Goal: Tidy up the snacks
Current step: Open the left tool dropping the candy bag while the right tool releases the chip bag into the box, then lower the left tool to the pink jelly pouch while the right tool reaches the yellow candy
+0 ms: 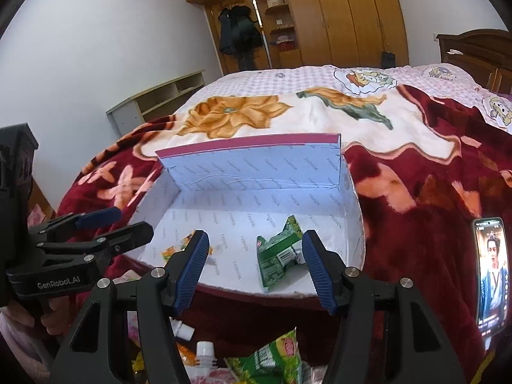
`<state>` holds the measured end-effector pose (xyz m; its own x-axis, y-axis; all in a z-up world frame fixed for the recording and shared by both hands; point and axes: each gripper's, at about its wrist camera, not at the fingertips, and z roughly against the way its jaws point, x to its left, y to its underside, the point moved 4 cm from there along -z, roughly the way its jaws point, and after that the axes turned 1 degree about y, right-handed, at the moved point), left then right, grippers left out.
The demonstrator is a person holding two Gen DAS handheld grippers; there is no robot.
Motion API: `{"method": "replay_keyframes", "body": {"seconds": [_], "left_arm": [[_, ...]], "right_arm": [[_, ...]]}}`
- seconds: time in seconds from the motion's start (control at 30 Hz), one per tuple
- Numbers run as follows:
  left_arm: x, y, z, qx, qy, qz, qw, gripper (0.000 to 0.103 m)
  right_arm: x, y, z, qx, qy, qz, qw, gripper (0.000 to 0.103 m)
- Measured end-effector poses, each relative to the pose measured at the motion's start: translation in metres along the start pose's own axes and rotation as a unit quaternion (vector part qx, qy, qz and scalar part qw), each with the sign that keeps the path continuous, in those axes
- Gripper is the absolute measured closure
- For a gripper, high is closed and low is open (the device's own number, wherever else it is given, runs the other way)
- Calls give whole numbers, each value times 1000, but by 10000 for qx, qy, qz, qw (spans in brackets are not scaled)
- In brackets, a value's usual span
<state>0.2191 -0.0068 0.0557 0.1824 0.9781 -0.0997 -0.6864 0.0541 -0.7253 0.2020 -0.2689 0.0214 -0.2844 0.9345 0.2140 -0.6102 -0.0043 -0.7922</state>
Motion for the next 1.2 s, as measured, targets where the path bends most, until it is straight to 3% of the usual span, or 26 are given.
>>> {"method": "replay_keyframes", "body": {"seconds": [0.27, 0.37, 0.53, 0.93, 1.2], "left_arm": [[0, 25, 20, -1, 124, 247, 9996, 22], [-2, 34, 25, 0, 138, 241, 9996, 13], [-8, 49, 29, -3, 74, 166, 9998, 12], [-12, 72, 18, 65, -183, 98, 9998, 8], [-18, 80, 5, 81, -349, -93, 9993, 7]], "right_arm": [[1, 12, 20, -61, 21, -60, 10000, 41], [1, 19, 26, -79, 7, -63, 9999, 41], [-1, 30, 31, -39, 29, -115, 9999, 41], [-11, 55, 41, 84, 49, -437, 9990, 41], [-5, 72, 48, 170, 56, -325, 9993, 41]]}}
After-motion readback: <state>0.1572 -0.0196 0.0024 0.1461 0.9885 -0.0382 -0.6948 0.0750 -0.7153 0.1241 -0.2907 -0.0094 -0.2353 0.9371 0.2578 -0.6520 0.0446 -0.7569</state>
